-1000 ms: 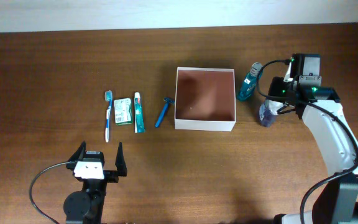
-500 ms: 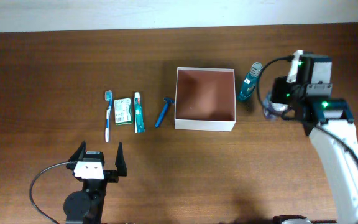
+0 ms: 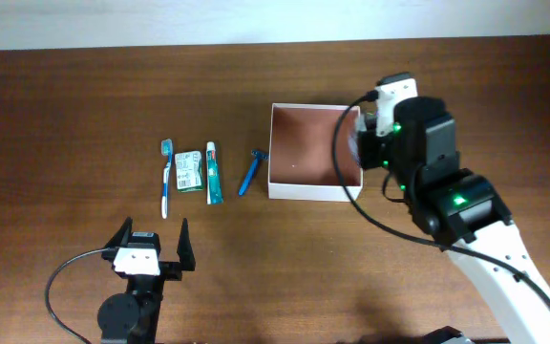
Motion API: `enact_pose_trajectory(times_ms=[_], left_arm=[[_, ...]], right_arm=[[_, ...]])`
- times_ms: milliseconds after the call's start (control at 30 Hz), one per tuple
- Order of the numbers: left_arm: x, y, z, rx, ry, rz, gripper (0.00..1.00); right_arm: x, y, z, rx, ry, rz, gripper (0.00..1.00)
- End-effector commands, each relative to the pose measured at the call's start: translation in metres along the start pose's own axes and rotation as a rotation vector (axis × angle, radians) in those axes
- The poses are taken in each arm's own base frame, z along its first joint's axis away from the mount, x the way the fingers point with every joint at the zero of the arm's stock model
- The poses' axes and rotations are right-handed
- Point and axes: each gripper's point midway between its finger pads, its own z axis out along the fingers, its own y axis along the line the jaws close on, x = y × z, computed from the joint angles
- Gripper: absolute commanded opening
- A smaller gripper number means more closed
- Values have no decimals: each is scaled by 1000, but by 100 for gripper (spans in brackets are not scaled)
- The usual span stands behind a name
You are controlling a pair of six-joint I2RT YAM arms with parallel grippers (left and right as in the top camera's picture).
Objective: Pack container
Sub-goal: 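Carry the soap bottle into the pink box and release it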
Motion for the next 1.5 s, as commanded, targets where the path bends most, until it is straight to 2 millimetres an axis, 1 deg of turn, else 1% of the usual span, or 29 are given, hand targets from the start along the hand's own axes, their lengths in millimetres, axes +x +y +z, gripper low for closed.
enact_pose_trajectory(times_ms=[0,100,133,233,367,467,533,567,667,800,967,1100,1267,1333,1467], left_arm=[[1,-2,0,14,-1,19,99],[1,-2,0,13,-1,19,99],[1,-2,0,13,-1,19,99],[1,-2,0,13,-1,19,99],[1,-2,0,13,-1,19,99],[1,-2,0,13,-1,19,99],[1,-2,0,13,-1,19,99],[1,-2,0,13,-1,19,99],[1,-2,0,13,-1,19,99],[1,-2,0,13,-1,19,99],[1,-2,0,13,-1,19,99],[1,-2,0,13,-1,19,99],[1,-2,0,14,-1,19,99],[1,-2,0,13,-1,19,99],[1,-2,0,13,-1,19,99]], right_arm=[[-25,10,8,13,-71,-27,18],[-24,19,35,6,-73,-30,18],[-22,22,49,6,-70,-31,18],[-20,22,70,30,-77,-29,18],[-19,21,90,63,-92,-23,18],[-14,24,105,64,-89,-23,18],[-8,21,113,85,-75,-14,18],[-1,18,120,114,-57,-14,18],[10,12,129,160,-32,-4,18],[14,11,135,165,-24,-1,19],[14,11,135,167,-23,-2,19],[15,2,133,222,-22,-3,19],[15,1,133,226,-22,-2,19],[16,1,134,227,-18,-4,19],[27,1,143,232,9,-12,19]])
